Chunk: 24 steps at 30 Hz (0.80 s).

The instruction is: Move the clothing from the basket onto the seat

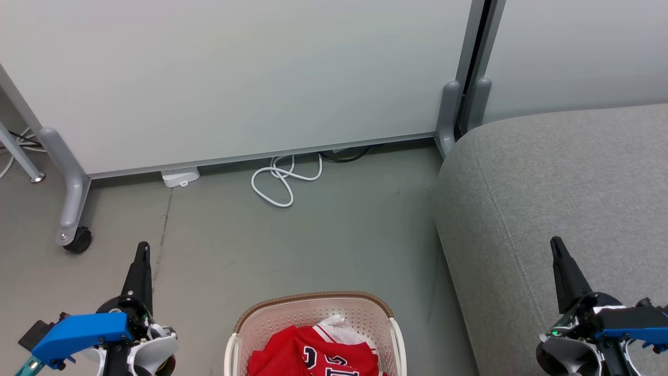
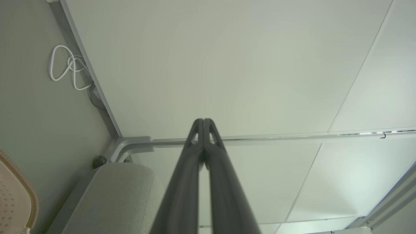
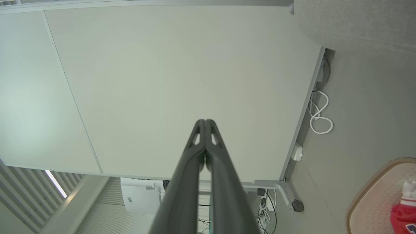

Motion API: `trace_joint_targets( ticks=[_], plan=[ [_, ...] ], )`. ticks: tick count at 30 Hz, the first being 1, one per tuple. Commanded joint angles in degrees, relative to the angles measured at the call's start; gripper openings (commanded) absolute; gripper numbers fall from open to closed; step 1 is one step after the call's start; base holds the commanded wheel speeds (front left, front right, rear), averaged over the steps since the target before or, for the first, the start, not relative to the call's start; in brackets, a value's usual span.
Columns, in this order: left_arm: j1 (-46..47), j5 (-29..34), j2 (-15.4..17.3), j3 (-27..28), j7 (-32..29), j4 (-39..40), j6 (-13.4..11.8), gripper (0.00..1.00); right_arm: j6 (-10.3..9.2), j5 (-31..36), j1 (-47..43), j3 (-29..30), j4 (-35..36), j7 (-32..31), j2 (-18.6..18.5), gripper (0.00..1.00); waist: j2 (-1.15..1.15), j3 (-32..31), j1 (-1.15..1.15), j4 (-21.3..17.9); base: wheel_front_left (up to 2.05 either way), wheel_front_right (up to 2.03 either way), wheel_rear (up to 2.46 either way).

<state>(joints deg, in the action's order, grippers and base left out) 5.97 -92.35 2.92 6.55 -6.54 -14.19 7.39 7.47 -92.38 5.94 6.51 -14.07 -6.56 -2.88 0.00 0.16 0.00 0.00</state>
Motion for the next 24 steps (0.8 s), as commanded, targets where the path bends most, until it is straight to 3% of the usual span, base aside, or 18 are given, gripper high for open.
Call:
trace_joint_targets(
  ticks=[1, 24],
  plan=[
    [0.6, -0.1, -0.1, 0.1, -0.2, 0.2, 0.2, 0.00, 0.04, 0.0, 0.7, 0.1, -0.1, -0.1, 0.0, 0.00, 0.00, 0.0, 0.00, 0.0, 0.00, 0.00, 0.00],
    [0.6, -0.1, -0.1, 0.1, -0.2, 0.2, 0.2, 0.00, 0.05, 0.0, 0.7, 0.1, -0.1, -0.1, 0.0, 0.00, 0.00, 0.0, 0.00, 0.0, 0.00, 0.00, 0.00]
  ],
)
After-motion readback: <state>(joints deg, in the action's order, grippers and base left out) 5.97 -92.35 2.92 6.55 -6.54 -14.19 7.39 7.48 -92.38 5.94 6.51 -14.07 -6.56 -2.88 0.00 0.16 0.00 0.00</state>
